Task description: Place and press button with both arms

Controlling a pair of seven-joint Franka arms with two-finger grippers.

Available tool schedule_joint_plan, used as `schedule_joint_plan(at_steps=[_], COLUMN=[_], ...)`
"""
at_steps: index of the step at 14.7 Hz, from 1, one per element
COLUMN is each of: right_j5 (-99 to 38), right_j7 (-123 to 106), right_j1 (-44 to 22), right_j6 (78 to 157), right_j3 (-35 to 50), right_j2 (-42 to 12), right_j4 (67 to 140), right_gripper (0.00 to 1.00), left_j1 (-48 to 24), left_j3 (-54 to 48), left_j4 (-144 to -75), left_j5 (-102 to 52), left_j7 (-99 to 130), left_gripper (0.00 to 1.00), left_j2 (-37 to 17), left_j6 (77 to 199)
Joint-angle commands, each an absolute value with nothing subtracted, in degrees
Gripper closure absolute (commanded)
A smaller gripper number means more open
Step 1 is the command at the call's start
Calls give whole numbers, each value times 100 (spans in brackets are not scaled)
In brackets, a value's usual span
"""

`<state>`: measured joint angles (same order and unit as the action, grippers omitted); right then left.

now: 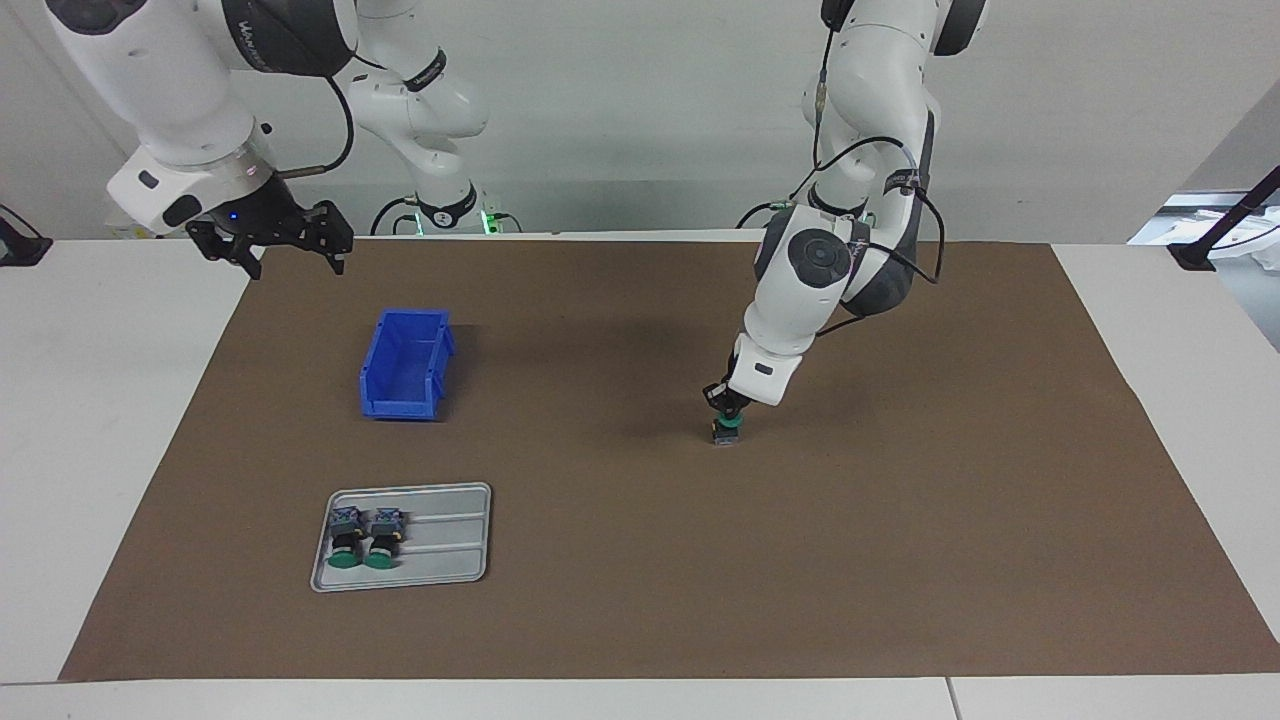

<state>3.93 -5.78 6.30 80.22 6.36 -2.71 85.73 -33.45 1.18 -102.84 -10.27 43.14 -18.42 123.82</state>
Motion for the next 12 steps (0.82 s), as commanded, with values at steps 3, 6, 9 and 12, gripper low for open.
schedule_joint_plan(at_steps=[3,6,9,12], right_j5=[396,396,396,291], right_j7=[-642,-642,-650,-860], right_j1=[677,677,668,642], right_j6=[7998,7998,7989,8006], right_j3=[668,668,668,668], right_j2=[-141,-132,-141,-88], right_j4=[8719,8719,8719,8693], right_gripper=[1,1,1,1], left_j1=[-3209,-2788,-2453,-1997], left_j3=[237,237,246,281], left_j4=[-9897,-9905,-9905,-9932], left_j5=[-984,-967,-932,-914], left_j7=[4254,4228,4070,3510], left_gripper=[96,64,29,0], left_j2=[-1627,-1363,-1213,-994], left_j6=[11778,11392,11067,10637])
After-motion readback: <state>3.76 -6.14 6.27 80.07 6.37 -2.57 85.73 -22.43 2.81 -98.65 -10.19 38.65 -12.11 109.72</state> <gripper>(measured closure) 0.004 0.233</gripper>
